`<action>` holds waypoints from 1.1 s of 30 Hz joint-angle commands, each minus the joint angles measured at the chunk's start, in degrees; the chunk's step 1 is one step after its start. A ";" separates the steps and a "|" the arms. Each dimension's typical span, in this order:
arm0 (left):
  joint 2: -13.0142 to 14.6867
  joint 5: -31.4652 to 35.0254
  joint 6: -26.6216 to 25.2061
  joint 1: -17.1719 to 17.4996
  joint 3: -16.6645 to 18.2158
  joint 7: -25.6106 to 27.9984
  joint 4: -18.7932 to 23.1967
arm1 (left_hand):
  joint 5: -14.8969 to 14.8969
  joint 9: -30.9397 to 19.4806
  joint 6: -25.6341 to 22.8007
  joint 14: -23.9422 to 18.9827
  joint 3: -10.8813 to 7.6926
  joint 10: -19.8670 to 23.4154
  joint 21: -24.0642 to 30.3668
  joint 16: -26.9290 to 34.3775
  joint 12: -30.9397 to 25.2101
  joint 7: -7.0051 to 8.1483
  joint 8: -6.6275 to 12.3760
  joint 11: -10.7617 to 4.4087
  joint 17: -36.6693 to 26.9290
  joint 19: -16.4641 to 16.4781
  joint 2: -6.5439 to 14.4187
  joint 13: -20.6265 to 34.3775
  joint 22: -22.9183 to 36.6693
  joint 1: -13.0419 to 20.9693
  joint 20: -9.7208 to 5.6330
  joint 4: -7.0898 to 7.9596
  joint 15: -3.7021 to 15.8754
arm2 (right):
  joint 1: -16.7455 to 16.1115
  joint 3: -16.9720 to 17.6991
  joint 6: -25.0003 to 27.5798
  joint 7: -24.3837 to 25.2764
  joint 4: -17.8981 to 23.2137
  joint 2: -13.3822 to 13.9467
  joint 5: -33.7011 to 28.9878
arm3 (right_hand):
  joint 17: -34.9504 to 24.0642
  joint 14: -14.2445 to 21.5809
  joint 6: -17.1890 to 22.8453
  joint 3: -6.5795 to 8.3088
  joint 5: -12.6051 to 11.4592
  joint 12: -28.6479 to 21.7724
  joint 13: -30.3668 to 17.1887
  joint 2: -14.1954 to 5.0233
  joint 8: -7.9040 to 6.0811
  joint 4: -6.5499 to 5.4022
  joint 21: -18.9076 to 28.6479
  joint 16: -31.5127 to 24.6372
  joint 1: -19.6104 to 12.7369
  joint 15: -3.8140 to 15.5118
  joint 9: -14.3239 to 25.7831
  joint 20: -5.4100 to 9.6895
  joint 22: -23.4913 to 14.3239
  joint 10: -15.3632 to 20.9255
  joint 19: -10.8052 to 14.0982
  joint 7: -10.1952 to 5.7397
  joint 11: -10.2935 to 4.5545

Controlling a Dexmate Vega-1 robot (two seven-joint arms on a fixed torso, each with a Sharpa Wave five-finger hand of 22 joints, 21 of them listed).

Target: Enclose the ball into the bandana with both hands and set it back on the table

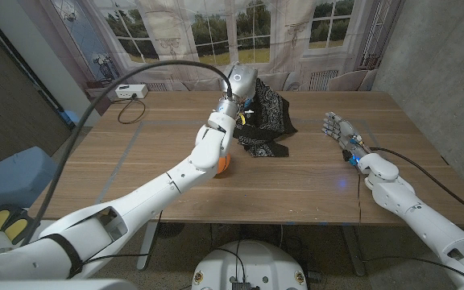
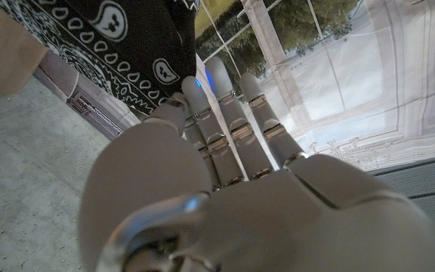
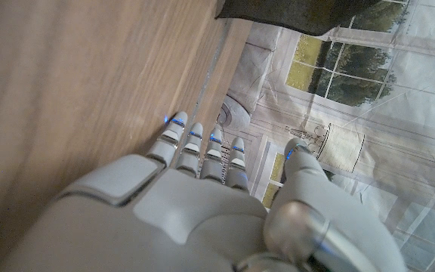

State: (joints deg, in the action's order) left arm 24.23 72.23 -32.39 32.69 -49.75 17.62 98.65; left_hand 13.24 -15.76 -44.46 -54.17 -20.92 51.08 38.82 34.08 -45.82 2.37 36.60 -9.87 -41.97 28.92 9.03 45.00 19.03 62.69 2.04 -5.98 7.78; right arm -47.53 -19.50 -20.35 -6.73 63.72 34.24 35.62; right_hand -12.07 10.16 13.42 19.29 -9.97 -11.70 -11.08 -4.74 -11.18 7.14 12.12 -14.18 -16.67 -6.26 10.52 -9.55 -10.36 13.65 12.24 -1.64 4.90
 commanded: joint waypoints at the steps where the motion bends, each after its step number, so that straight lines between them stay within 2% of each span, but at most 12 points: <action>1: -0.97 -1.28 -0.68 -4.36 -0.64 4.79 -1.73 | 0.44 -15.51 0.34 -0.66 -0.25 -1.54 0.71 -0.36 -0.47 0.06 1.58 -2.12 -0.34 -0.17 1.23 0.38 0.29 1.20 0.08 0.51 5.00 | -1.53 -0.77 1.63 4.87 4.01 2.39 -4.01 | 0.02 0.19 0.56 1.03 -0.60 -0.53 -0.10 -1.04 -0.31 1.06 -0.15 0.18 -2.38 0.62 0.14 0.45 0.00 0.68 0.39 0.06 -0.17; 6: -0.83 -5.23 2.67 -4.86 0.21 9.53 -2.09 | 0.46 -15.46 0.64 -0.70 -0.28 -1.67 0.98 -0.70 -0.37 0.18 1.63 -2.12 -0.52 -0.47 1.15 0.41 0.33 1.13 0.13 0.61 4.96 | -1.35 -0.38 -0.29 4.92 2.70 1.52 -3.74 | 0.13 0.54 0.64 1.62 -0.74 -0.53 -0.12 -1.39 -0.34 1.66 -0.16 0.18 -3.61 0.93 0.15 0.67 0.01 0.91 0.46 -0.07 -0.24; 8: -1.46 -7.79 4.73 -4.85 1.17 14.59 -3.24 | 0.50 -15.37 0.58 -0.71 -0.30 -1.71 1.15 -0.91 -0.36 0.45 1.72 -2.12 -0.63 -0.59 1.14 0.49 0.35 1.07 0.06 0.71 4.98 | -1.34 -0.50 0.31 5.25 3.10 1.83 -4.05 | 0.16 0.73 0.67 1.77 -0.77 -0.51 -0.12 -1.47 -0.35 1.81 -0.11 0.15 -3.96 0.95 0.15 0.70 0.01 0.94 0.60 -0.08 -0.28; 9: -0.34 -8.69 6.09 -5.13 1.27 13.69 -2.40 | 0.50 -15.35 0.61 -0.71 -0.30 -1.73 1.18 -0.97 -0.33 0.42 1.73 -2.13 -0.65 -0.67 1.12 0.47 0.35 1.05 0.06 0.73 4.97 | -1.27 -0.50 0.11 5.12 2.90 1.77 -4.03 | 0.17 0.72 0.67 1.82 -0.77 -0.52 -0.13 -1.48 -0.34 1.86 -0.09 0.17 -4.07 0.96 0.15 0.74 0.01 1.00 0.66 -0.06 -0.24; 11: -0.45 -11.85 8.18 -4.75 2.52 16.31 -2.24 | 0.53 -15.39 0.79 -0.61 -0.29 -1.84 1.29 -1.20 -0.31 0.37 1.77 -2.13 -0.69 -0.80 1.07 0.56 0.36 0.95 0.05 0.81 4.94 | -1.22 -0.40 -0.01 5.01 2.73 1.57 -3.74 | 0.20 0.77 0.63 1.92 -0.78 -0.51 -0.13 -1.52 -0.31 1.97 -0.09 0.19 -4.35 0.96 0.15 0.71 0.01 1.04 0.70 -0.10 -0.26; 13: 1.87 -18.00 15.76 -5.48 3.99 16.07 -1.51 | 0.57 -15.42 0.91 -0.55 -0.25 -1.93 1.37 -1.42 -0.38 0.73 1.84 -2.09 -0.74 -1.04 0.97 0.77 0.36 0.85 0.07 0.90 4.97 | -1.00 -0.45 -0.06 4.35 2.41 1.59 -3.53 | 0.21 0.76 0.65 1.96 -0.78 -0.49 -0.14 -1.53 -0.31 2.00 -0.11 0.21 -4.45 0.98 0.16 0.75 0.01 1.03 0.68 -0.11 -0.20; 15: 2.04 -26.66 20.24 -5.07 6.74 12.53 -0.15 | 0.68 -15.83 1.40 -0.36 -0.15 -2.31 1.50 -1.82 -0.29 0.92 2.04 -2.11 -0.78 -1.31 0.81 0.94 0.37 0.59 -0.05 1.09 4.90 | -0.96 -0.51 0.26 4.65 2.54 1.73 -3.74 | 0.22 0.78 0.63 1.97 -0.77 -0.48 -0.14 -1.50 -0.29 2.02 -0.10 0.22 -4.53 0.95 0.16 0.70 0.01 1.04 0.70 -0.13 -0.17; 17: 2.10 -39.93 26.56 -4.81 10.57 5.83 0.32 | 0.83 -16.17 1.53 -0.09 0.01 -2.69 1.51 -2.27 -0.23 1.21 2.32 -2.09 -0.78 -1.80 0.57 1.15 0.35 0.27 -0.18 1.31 4.86 | -0.89 -0.35 -0.24 4.22 2.03 1.40 -3.27 | 0.22 0.80 0.62 1.96 -0.74 -0.48 -0.15 -1.45 -0.28 2.03 -0.11 0.23 -4.57 0.94 0.16 0.74 0.01 1.06 0.70 -0.11 -0.18; 20: 0.84 -49.28 30.13 -4.35 13.54 3.06 -0.25 | 1.23 -16.54 1.75 0.13 0.21 -3.11 1.33 -2.99 -0.20 1.36 2.70 -2.07 -0.73 -3.04 0.32 1.50 0.25 -0.10 -0.19 1.59 4.92 | -0.88 -0.42 0.03 3.95 2.06 1.68 -3.30 | 0.22 0.78 0.51 1.92 -0.70 -0.44 -0.16 -1.37 -0.21 2.02 -0.11 0.26 -4.62 0.93 0.16 0.70 0.01 1.04 0.73 -0.07 -0.17; 22: 1.01 -55.61 32.45 -4.92 14.99 -1.30 -0.51 | 1.50 -16.78 1.80 0.50 0.40 -3.14 1.29 -3.65 -0.31 1.32 2.98 -2.08 -0.57 -3.60 0.04 1.81 0.15 -0.44 0.19 1.80 4.75 | -0.99 -0.30 -0.03 3.91 1.99 1.57 -3.01 | 0.22 0.77 0.46 1.89 -0.68 -0.41 -0.16 -1.33 -0.19 2.00 -0.12 0.28 -4.62 0.94 0.16 0.74 0.01 0.99 0.71 -0.11 -0.18; 26: 1.46 -66.74 35.98 -7.02 16.81 -10.22 -1.74 | 3.54 -17.31 2.32 2.20 0.40 -3.88 1.55 -9.18 -1.08 1.23 4.09 -2.14 3.16 -5.71 -0.20 4.30 -0.76 -0.78 1.33 2.26 4.87 | -0.74 -0.35 -0.37 3.49 1.31 1.44 -2.97 | 0.20 0.75 0.38 1.81 -0.63 -0.33 -0.17 -1.25 -0.14 1.95 -0.14 0.31 -4.60 0.89 0.17 0.73 0.00 0.85 0.68 -0.15 -0.21; 33: -0.64 -85.09 43.90 -11.40 17.74 -25.27 -10.65 | 5.46 -17.38 3.12 3.28 0.27 -4.67 1.70 -16.03 -0.89 1.30 4.89 -2.10 9.57 -7.59 -0.39 5.36 -2.28 -0.91 2.14 2.65 5.03 | -0.06 -0.55 -0.75 2.59 0.08 1.04 -2.76 | 0.17 0.72 0.22 1.68 -0.55 -0.25 -0.19 -1.12 -0.05 1.84 -0.14 0.35 -4.57 0.85 0.18 0.70 0.00 0.73 0.69 -0.14 -0.14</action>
State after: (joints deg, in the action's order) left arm 25.22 35.98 -1.83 26.14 -36.42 13.14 96.27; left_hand 18.13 -15.77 -41.49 -51.28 -20.53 48.62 40.10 19.18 -46.49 3.67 41.02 -9.81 -33.41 21.65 8.51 50.04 16.92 62.19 4.19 -3.68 6.75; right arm -48.30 -19.93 -20.48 -3.03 65.30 35.81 32.45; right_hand -11.71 10.63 13.42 21.11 -10.42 -11.70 -11.07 -5.97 -11.28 8.95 12.11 -13.96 -21.00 -5.30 10.52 -9.00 -10.36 14.56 12.81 -1.64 4.81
